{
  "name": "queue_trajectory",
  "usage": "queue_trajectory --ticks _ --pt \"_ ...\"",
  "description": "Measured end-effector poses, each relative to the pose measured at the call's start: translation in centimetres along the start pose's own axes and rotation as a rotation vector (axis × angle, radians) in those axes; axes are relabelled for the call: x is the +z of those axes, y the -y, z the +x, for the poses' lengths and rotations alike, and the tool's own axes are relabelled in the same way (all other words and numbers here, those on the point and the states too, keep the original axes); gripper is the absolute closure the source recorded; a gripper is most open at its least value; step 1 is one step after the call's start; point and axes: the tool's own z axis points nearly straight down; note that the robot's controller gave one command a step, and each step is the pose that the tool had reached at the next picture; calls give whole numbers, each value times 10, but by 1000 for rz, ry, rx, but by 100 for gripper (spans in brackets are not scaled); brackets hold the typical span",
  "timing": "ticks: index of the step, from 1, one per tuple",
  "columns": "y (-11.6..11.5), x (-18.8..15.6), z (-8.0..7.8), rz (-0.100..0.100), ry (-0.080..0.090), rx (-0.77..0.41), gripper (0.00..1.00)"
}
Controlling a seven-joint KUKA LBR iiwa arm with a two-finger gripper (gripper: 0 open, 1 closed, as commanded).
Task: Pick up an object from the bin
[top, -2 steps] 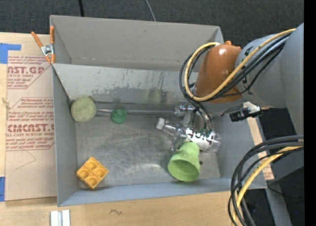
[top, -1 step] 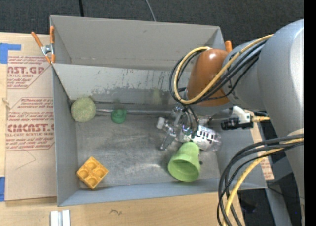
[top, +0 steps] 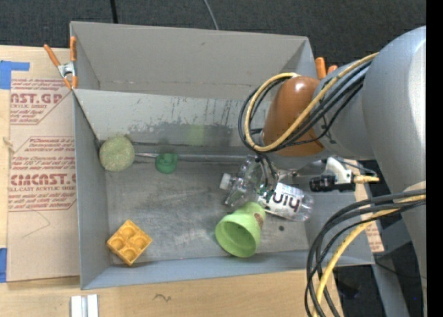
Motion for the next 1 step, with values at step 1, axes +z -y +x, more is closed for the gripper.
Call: queue_trajectory --ticks 1 --pt "0 0 0 0 0 0 100"
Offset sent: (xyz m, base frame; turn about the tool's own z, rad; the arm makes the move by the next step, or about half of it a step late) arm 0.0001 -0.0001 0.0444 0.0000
